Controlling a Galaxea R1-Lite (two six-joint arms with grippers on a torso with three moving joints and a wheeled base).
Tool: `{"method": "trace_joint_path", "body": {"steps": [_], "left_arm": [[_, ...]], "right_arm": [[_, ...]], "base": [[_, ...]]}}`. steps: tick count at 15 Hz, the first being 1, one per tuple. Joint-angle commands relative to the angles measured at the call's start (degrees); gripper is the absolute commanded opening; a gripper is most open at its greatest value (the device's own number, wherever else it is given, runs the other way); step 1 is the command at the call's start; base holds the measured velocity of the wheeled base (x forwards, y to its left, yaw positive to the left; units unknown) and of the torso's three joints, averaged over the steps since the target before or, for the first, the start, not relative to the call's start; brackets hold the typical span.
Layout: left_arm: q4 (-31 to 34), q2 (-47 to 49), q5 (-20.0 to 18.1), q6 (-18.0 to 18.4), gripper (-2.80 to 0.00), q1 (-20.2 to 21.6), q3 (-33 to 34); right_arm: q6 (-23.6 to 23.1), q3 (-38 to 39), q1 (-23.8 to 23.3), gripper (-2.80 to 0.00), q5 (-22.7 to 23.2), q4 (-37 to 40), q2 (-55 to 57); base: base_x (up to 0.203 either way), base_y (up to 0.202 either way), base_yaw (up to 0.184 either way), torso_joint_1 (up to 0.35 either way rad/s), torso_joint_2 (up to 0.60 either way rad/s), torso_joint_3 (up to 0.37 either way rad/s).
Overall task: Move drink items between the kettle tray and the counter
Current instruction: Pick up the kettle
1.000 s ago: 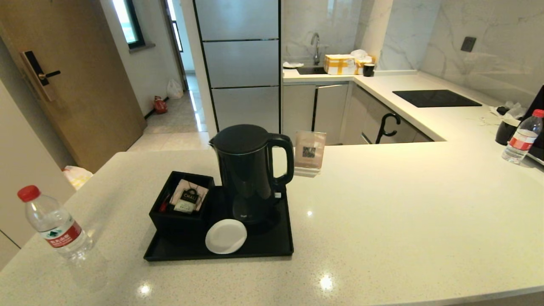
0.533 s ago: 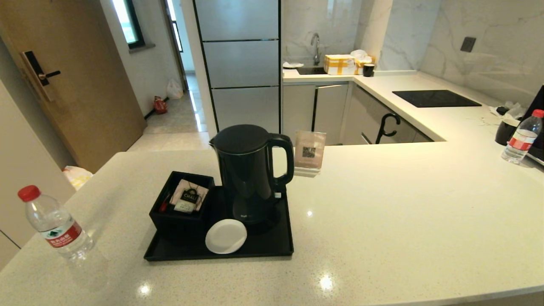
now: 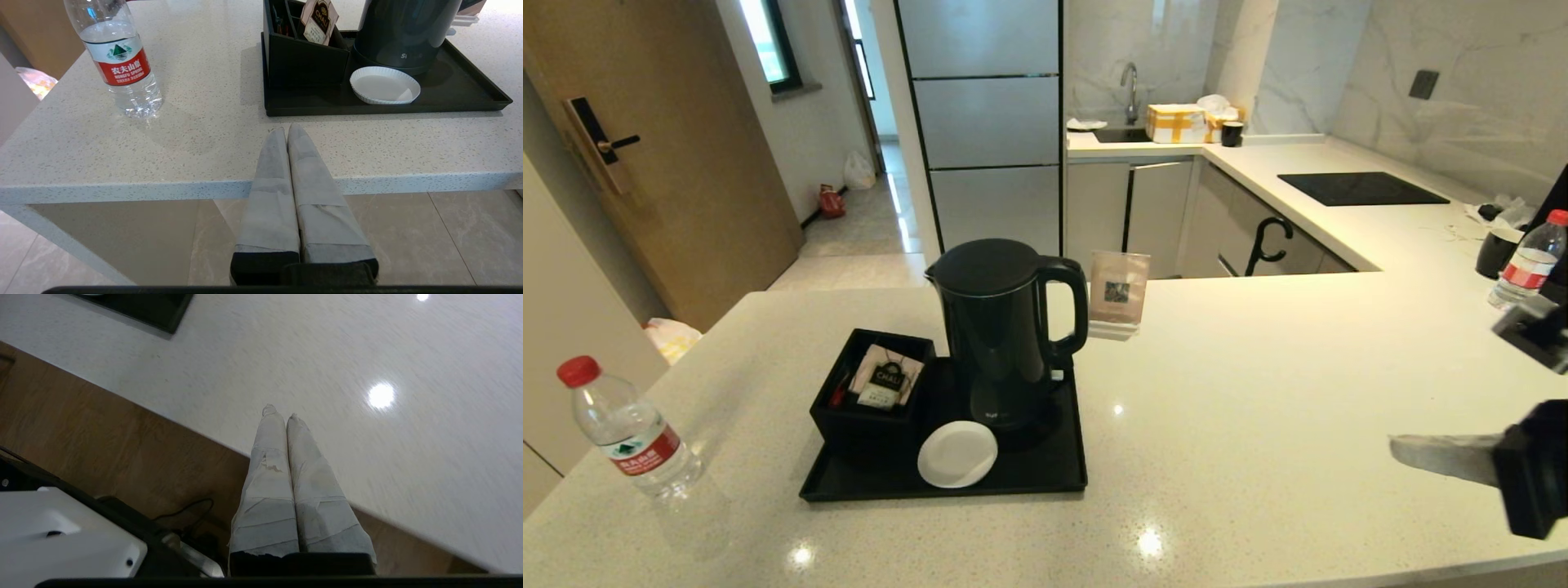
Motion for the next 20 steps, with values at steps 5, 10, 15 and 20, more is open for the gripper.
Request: {"method": "trace_joint_path", "body": {"steps": [5, 10, 15, 20], "left_arm": [[0.04, 0.0, 0.01, 0.0, -2.8, 0.0, 0.01], [0.04, 0.0, 0.01, 0.0, -2.8, 0.0, -0.07], [0.04, 0.0, 0.01, 0.0, -2.8, 0.0, 0.01], [0.04, 0.0, 0.01, 0.0, -2.8, 0.0, 0.01]], "right_arm": [[8.76, -3.79, 13.09, -2.8, -4.2, -24.94, 27.75], [17.38, -10.87, 22.01, -2.8, -10.61, -44.81, 39.93], [17.56, -18.43, 25.09, -2.8, -21.86, -50.72, 47.57], [17.0, -21.67, 25.56, 0.0, -22.72, -51.59, 51.01]], "base": [[0.0, 0.0, 0.0, 0.0, 0.0, 0.0], [0.0, 0.0, 0.0, 0.0, 0.0, 0.0], [0.0, 0.0, 0.0, 0.0, 0.0, 0.0], [0.0, 0.0, 0.0, 0.0, 0.0, 0.0]]}}
